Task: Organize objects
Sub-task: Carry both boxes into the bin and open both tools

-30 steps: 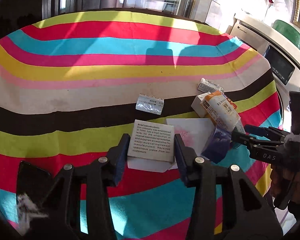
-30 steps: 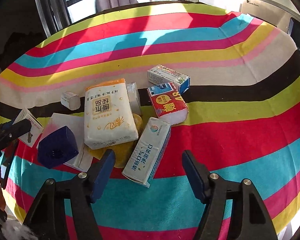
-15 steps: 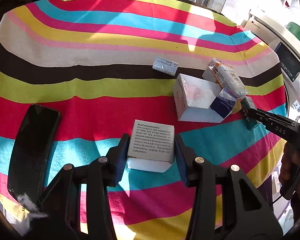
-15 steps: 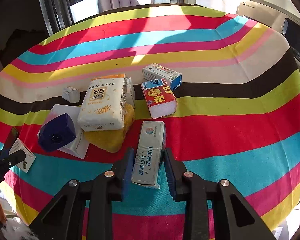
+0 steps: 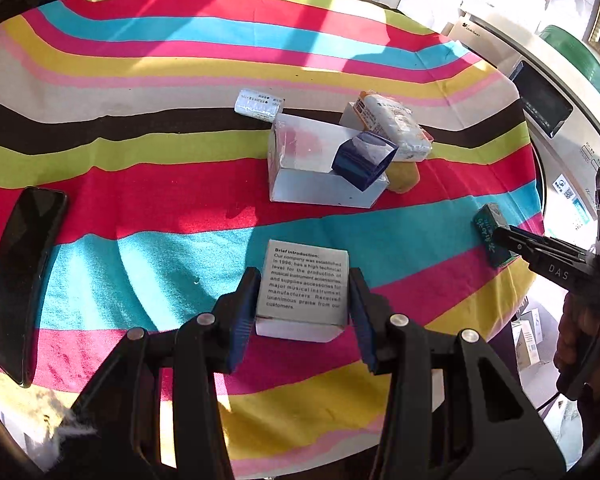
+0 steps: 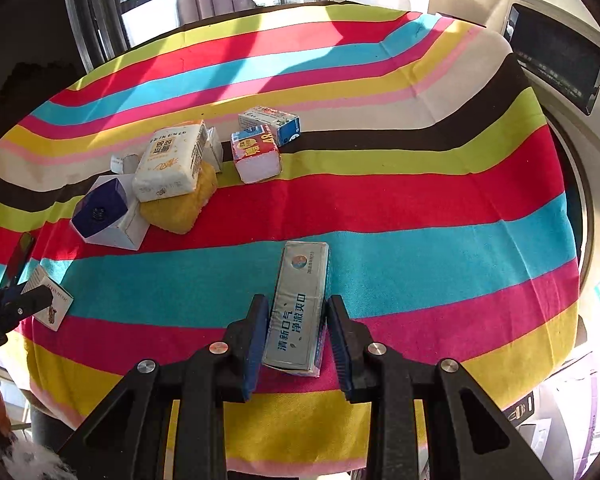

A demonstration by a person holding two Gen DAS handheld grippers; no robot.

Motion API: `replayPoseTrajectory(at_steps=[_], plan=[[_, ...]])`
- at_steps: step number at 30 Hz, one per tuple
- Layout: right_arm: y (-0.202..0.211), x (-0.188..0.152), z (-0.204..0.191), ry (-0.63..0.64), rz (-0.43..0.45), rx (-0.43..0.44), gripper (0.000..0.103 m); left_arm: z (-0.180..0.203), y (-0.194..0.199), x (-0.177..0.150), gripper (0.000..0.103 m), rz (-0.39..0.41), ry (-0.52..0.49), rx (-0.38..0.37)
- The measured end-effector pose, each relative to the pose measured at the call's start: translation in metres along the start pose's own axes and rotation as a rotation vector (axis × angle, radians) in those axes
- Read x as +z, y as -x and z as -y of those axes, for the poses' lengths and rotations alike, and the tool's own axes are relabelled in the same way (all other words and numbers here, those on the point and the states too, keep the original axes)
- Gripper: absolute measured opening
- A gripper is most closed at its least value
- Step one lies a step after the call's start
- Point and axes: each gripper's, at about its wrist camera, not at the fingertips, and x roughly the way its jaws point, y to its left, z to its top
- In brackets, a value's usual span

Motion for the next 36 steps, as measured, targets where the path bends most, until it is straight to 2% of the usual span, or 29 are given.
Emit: replayPoseTrajectory(at_steps=[4, 13, 20, 23, 26, 28, 30, 36], plan=[[0.021, -0.019, 0.031, -0.043, -0.008, -0.044, 0.032, 0.042, -0.007, -0.002, 0.048, -0.016, -0.068, -0.096], [0.064, -0.071, 0.113, -0.186, -0.031, -0.184, 0.032, 0.160, -0.030, -0.015, 0.048, -0.113, -0.256, -0.357], [0.068, -0.102, 0.150, -0.237, -0.084, -0.276, 0.032, 0.246, -0.049, -0.054, 0.048, -0.235, -0.455, -0.513], [0.061, -0.116, 0.165, -0.272, -0.122, -0.293, 0.032, 0.282, -0.065, -0.079, 0.048, -0.273, -0.614, -0.480], [0.051, -0.128, 0.173, -0.277, -0.159, -0.305, 0.032, 0.305, -0.089, -0.108, 0.048, -0.318, -0.799, -0.373], [0.048, -0.135, 0.177, -0.284, -0.176, -0.304, 0.032, 0.307, -0.099, -0.123, 0.049, -0.342, -0.877, -0.307], [0.046, -0.140, 0.179, -0.284, -0.188, -0.299, 0.032, 0.306, -0.096, -0.133, 0.048, -0.312, -0.972, -0.229], [0.037, -0.141, 0.164, -0.253, -0.205, -0.243, 0.032, 0.294, -0.085, -0.142, 0.047, -0.343, -1.060, -0.127]])
